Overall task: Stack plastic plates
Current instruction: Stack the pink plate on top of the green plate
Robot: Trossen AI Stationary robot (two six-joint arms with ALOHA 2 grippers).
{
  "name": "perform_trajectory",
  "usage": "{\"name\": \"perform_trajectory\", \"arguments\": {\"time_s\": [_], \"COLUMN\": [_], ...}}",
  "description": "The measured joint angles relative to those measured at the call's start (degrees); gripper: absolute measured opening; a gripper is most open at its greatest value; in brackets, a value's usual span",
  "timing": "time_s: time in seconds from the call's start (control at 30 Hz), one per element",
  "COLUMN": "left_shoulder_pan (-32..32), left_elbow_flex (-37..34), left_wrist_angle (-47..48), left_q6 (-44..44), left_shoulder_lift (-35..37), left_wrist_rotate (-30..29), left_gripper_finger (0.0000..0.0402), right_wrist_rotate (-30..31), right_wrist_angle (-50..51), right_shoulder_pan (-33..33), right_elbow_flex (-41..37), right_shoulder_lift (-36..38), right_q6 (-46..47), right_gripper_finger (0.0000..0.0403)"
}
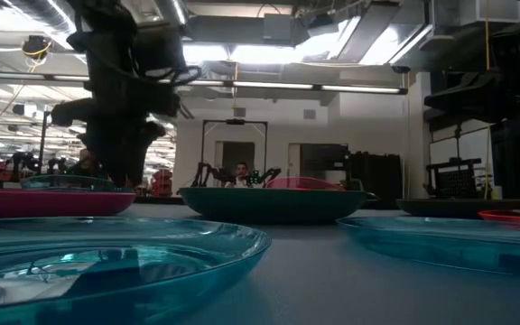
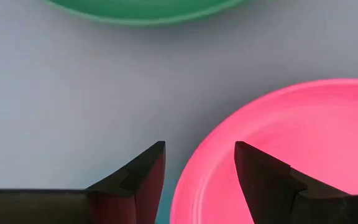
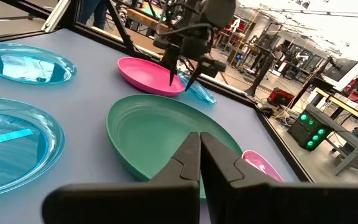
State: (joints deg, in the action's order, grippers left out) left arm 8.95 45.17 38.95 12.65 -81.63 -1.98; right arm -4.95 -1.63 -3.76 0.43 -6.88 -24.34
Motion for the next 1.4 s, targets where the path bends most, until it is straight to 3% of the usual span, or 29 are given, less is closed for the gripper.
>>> {"name": "perform_trajectory", "arguments": {"time_s": [0.47, 1.0, 1.4], "left_shoulder_pan": [2.5, 2.4, 2.4], "left_elbow_flex": [0.0, 0.1, 0.0], "left_wrist_angle": [0.1, 0.1, -0.6], "left_q6": [1.9, 6.1, 5.9], "left_shoulder_lift": [-7.3, -7.1, -7.2], "left_wrist_rotate": [0.7, 4.0, 14.5], "left_gripper_finger": [0.0150, 0.0045, 0.0019], "right_wrist_rotate": [0.0, 0.0, 0.0], "right_wrist_angle": [0.0, 0.0, 0.0], "right_shoulder_pan": [0.0, 0.0, 0.0], "right_elbow_flex": [0.0, 0.0, 0.0], "right_shoulder_lift": [0.0, 0.0, 0.0], "right_q6": [0.0, 0.0, 0.0], "right_gripper_finger": [0.0002, 0.0002, 0.0002]}}
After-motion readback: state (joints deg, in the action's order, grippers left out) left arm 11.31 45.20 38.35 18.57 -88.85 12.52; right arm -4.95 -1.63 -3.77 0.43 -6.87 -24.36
